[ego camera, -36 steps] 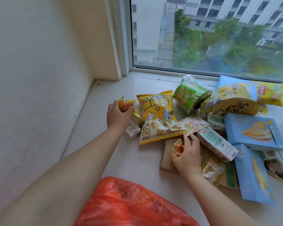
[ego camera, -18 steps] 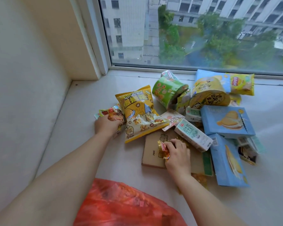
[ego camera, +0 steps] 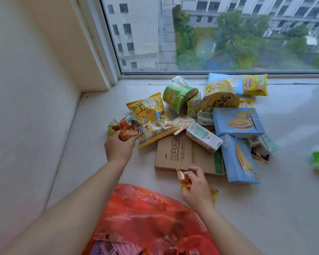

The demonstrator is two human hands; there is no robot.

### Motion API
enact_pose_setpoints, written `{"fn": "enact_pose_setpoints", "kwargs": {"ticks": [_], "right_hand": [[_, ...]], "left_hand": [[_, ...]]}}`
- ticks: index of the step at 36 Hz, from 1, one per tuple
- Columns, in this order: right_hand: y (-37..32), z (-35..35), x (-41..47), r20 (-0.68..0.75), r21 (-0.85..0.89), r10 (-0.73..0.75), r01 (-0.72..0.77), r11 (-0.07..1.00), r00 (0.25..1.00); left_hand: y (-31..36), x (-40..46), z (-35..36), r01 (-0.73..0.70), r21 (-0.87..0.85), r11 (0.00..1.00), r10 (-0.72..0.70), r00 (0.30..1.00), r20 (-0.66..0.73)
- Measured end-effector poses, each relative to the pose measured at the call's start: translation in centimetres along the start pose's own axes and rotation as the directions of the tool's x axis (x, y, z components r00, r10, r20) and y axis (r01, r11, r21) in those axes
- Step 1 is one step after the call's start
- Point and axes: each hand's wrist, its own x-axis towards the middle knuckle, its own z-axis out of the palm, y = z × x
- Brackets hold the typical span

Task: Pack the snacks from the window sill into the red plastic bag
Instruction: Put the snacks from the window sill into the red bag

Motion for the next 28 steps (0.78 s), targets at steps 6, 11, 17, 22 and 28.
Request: {"fn": "enact_pose_setpoints", "kwargs": {"ticks": [6,11,17,22,28], "right_hand": [[3.0,-1.0,-2.0,0.243,-0.187,0.166,-0.121,0.975,0.956],[4.2,-1.1,-1.6,0.302,-0.243,0.322,-0.254,0.936,0.897],[5.1,-0.6,-1.9,0.269,-0.319,0.446,-0.358,0.878,0.854],[5.2,-1.2,-2.6,0.266,-0.336,0.428,-0.333,0.881,0.864],[4.6,-2.5,-3.5,0.187,-0.278,0.367,-0.309,0.91,0.911]], "left_hand": [[-0.5,-3.6,-0.2,0.026,-0.012,1.0,-0.026,0.998,0.055],[-1.3,-5.6,-0.4,0.082,0.013,0.997,-0.082,0.994,0.068],[-1.5,-7.6,-0.7,0.092,0.027,0.995,-0.093,0.993,0.069],[-1.5,-8.7,-1.2,0.092,0.056,0.994,-0.097,0.992,0.082],[-0.5,-10.1,-2.1,0.059,0.024,0.998,-0.061,0.996,0.069]]}}
